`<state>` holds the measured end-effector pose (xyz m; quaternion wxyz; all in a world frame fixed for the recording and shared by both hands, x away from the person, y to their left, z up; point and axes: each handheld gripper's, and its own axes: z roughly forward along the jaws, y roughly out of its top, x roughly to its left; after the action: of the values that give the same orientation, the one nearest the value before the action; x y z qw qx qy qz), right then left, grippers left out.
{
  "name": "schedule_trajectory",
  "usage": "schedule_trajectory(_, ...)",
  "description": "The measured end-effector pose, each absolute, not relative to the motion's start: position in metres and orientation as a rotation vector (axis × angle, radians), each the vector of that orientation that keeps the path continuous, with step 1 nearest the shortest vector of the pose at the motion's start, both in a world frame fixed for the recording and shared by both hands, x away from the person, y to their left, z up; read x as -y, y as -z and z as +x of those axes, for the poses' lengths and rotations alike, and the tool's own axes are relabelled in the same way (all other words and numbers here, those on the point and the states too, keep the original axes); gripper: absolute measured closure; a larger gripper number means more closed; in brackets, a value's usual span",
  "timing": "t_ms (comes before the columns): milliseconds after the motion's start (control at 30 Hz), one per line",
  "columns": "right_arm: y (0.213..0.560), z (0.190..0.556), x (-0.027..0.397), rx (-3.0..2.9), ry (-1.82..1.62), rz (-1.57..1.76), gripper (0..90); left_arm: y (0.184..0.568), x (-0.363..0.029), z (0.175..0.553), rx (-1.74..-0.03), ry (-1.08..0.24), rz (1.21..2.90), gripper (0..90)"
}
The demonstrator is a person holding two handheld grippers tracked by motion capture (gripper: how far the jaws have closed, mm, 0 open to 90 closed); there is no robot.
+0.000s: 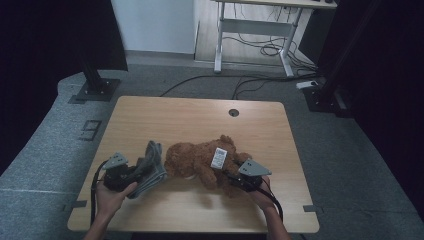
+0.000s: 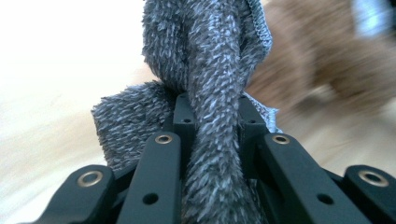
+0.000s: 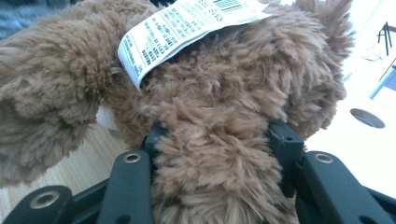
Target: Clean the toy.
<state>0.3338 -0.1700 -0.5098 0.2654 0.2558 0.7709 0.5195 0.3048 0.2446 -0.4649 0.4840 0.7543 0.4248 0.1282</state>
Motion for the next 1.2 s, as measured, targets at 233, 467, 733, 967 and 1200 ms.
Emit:
schedule_trajectory(233,0.51,0.334,0.17,-2.085,-1.409,0.692,54.1,0.433,-0.18,0.317,-0.856,-0.225,1.847,74.9)
schedule_trajectory(467,0.51,0.333,0.17,-2.088,-1.415,0.696,54.2,0.438,-0.128,0.331,-0.805,-0.177,1.898,74.7)
schedule_trajectory(733,0.512,0.334,0.173,-2.093,-1.445,0.702,55.0,0.464,-0.127,0.337,-0.853,-0.177,1.905,74.8)
schedule_trajectory(967,0.512,0.333,0.174,-2.097,-1.465,0.704,55.1,0.466,-0.153,0.328,-0.883,-0.257,1.896,74.9)
schedule_trajectory(1200,0.513,0.333,0.174,-2.097,-1.471,0.702,55.1,0.47,-0.181,0.324,-0.94,-0.302,1.872,74.9)
